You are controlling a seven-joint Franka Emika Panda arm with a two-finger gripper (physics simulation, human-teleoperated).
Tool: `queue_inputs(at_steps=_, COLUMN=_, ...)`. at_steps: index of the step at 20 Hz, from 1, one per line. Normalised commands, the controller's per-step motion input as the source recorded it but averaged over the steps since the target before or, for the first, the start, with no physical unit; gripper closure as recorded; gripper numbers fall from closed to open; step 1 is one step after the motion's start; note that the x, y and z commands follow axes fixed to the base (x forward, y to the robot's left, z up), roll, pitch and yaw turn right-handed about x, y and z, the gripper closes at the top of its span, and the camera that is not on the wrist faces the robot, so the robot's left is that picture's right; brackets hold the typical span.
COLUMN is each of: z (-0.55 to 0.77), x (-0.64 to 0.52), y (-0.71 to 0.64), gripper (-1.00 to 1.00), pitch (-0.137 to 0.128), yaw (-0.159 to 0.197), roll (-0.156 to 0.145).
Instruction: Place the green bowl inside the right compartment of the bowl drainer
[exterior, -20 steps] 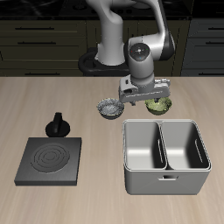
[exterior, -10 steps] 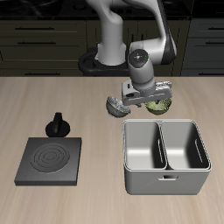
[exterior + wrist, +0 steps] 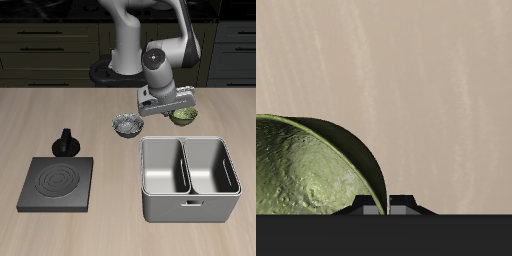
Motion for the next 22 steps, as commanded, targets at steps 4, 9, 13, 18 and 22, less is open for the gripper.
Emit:
queue_inputs(at_steps=4, z=0.21, x=0.06, y=-0.13, gripper=1.0, pitch=-0.036, yaw=0.005, roll=-0.024)
queue_inputs(at_steps=9, z=0.33, x=0.07, y=-0.16, gripper=1.0, pitch=-0.055, yaw=0.016, roll=-0.03)
queue_inputs(at_steps=13, z=0.53, x=0.06, y=-0.25, gripper=1.0, pitch=-0.088, yaw=0.02, roll=-0.046)
queue_inputs(at_steps=18, z=0.52, x=0.02, y=-0.26, gripper=1.0, pitch=-0.067, yaw=0.015, roll=-0.051)
queue_inputs(at_steps=22, z=0.45, x=-0.08, y=-0.13, gripper=1.0, pitch=-0.065, yaw=0.002, roll=-0.016)
